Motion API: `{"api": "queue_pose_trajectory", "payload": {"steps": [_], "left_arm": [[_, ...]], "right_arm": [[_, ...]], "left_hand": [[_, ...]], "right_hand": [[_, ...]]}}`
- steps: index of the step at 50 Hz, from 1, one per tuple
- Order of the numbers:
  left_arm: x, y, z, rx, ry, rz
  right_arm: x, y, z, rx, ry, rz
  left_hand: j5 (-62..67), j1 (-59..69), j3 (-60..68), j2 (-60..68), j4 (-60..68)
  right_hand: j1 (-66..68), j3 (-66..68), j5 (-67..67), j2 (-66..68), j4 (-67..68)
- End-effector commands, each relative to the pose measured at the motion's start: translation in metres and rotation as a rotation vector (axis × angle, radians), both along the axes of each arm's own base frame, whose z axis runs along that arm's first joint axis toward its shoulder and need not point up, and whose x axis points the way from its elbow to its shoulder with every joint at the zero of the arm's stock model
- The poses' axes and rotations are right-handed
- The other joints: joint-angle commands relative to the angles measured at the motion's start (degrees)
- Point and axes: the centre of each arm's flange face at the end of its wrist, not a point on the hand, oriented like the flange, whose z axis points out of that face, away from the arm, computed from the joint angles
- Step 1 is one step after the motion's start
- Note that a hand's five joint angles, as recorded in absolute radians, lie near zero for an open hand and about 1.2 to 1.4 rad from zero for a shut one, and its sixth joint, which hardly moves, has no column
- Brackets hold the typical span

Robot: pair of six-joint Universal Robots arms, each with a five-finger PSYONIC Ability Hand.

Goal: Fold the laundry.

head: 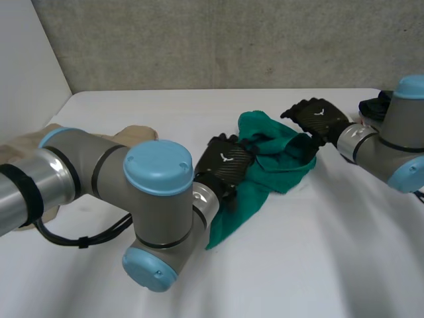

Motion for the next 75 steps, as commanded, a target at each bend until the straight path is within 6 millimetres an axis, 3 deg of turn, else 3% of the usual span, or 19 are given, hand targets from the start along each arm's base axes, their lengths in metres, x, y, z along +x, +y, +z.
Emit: {"api": "queue_pose_trajectory", "payload": {"steps": [1, 5, 8, 12, 15, 18, 20, 24, 27, 29, 30, 31, 34, 40, 43, 50, 58, 65, 75], "left_arm": [[0.028, -0.006, 0.016, 0.009, 0.024, 0.104], [0.048, -0.011, 0.037, -0.047, 0.082, 0.148], [0.058, -0.013, 0.048, -0.078, 0.107, 0.168], [0.076, -0.017, 0.067, -0.124, 0.151, 0.212], [0.097, -0.021, 0.084, -0.163, 0.181, 0.266], [0.109, -0.022, 0.091, -0.183, 0.193, 0.297], [0.122, -0.024, 0.098, -0.198, 0.206, 0.331], [0.14, -0.024, 0.106, -0.212, 0.245, 0.386], [0.153, -0.024, 0.108, -0.207, 0.287, 0.424], [0.158, -0.023, 0.108, -0.201, 0.307, 0.434], [0.16, -0.023, 0.109, -0.197, 0.315, 0.438], [0.163, -0.023, 0.108, -0.19, 0.326, 0.446], [0.167, -0.023, 0.105, -0.17, 0.333, 0.453], [0.17, -0.022, 0.095, -0.119, 0.31, 0.449], [0.167, -0.021, 0.091, -0.092, 0.298, 0.414], [0.143, -0.01, 0.061, 0.066, 0.218, 0.266], [0.109, 0.005, 0.025, 0.235, 0.1, 0.142], [0.092, 0.004, 0.001, 0.298, 0.016, 0.137], [0.067, -0.017, -0.031, 0.253, -0.08, 0.134]], "right_arm": [[0.008, -0.01, -0.026, 0.113, -0.126, -0.074], [0.009, -0.014, -0.029, 0.075, -0.086, -0.15], [0.012, -0.01, -0.015, 0.033, -0.078, -0.154], [0.033, 0.014, 0.017, -0.063, -0.096, -0.067], [0.064, 0.056, 0.044, -0.131, -0.133, 0.081], [0.085, 0.092, 0.049, -0.126, -0.142, 0.2], [0.101, 0.128, 0.049, -0.1, -0.139, 0.321], [0.124, 0.185, 0.034, -0.03, -0.124, 0.492], [0.136, 0.212, 0.015, 0.03, -0.102, 0.547], [0.141, 0.217, 0.005, 0.05, -0.085, 0.543], [0.142, 0.216, 0.003, 0.051, -0.078, 0.53], [0.142, 0.21, 0.001, 0.044, -0.063, 0.486], [0.14, 0.2, 0.009, 0.031, -0.057, 0.401], [0.11, 0.164, 0.058, 0.085, -0.179, 0.205], [0.084, 0.153, 0.079, 0.169, -0.253, 0.11], [0.034, 0.137, 0.063, 0.34, -0.169, -0.064], [0.0, 0.121, 0.034, 0.26, 0.087, -0.134], [-0.001, 0.11, 0.007, 0.264, 0.098, -0.115], [0.01, 0.097, -0.019, 0.243, -0.025, -0.04]], "left_hand": [[-2.2, -0.1, -1.3, -1.1, -0.8], [-2.2, -0.1, -1.3, -1.1, -0.8], [-2.4, -0.3, -1.4, -1.3, -0.9], [-2.4, -0.3, -1.4, -1.3, -0.9], [-2.9, -0.8, -1.9, -1.8, -1.4], [-2.9, -0.8, -1.9, -1.8, -1.4], [-2.9, -0.8, -2.0, -1.8, -1.5], [-2.9, -0.8, -2.0, -1.8, -1.5], [-2.9, -0.8, -2.0, -1.8, -1.5], [-2.9, -0.8, -2.0, -1.8, -1.5], [-2.9, -0.8, -1.9, -1.8, -1.4], [-2.9, -0.8, -1.9, -1.8, -1.4], [-2.7, -0.6, -1.8, -1.6, -1.3], [-2.7, -0.6, -1.8, -1.6, -1.3], [-1.5, 0.6, -0.6, -0.4, -0.1], [-1.2, 0.9, -0.3, -0.1, 0.2], [-1.2, 0.9, -0.3, -0.1, 0.2], [0.1, 2.3, 1.1, 1.3, 1.6], [9.7, 11.8, 10.7, 10.8, 11.2]], "right_hand": [[22.4, 22.1, 21.8, 22.2, 22.2], [61.2, 60.9, 60.6, 61.0, 61.0], [61.3, 61.0, 60.7, 61.1, 61.1], [61.3, 61.0, 60.7, 61.1, 61.1], [61.3, 61.0, 60.7, 61.1, 61.1], [61.3, 61.0, 60.7, 61.1, 61.1], [61.3, 61.0, 60.7, 61.1, 61.1], [61.3, 61.0, 60.7, 61.1, 61.1], [61.3, 61.0, 60.7, 61.1, 61.1], [61.3, 61.0, 60.7, 61.1, 61.1], [61.3, 61.0, 60.7, 61.1, 61.1], [38.6, 38.3, 38.1, 38.4, 38.5], [4.9, 4.5, 4.3, 4.7, 4.7], [-8.7, -9.0, -9.2, -8.9, -8.9], [-8.7, -9.0, -9.3, -8.9, -8.9], [-8.7, -9.0, -9.3, -8.9, -8.9], [-5.9, -6.2, -6.4, -6.1, -6.0], [-1.1, -1.4, -1.7, -1.3, -1.3], [4.1, 3.8, 3.5, 3.9, 3.9]]}}
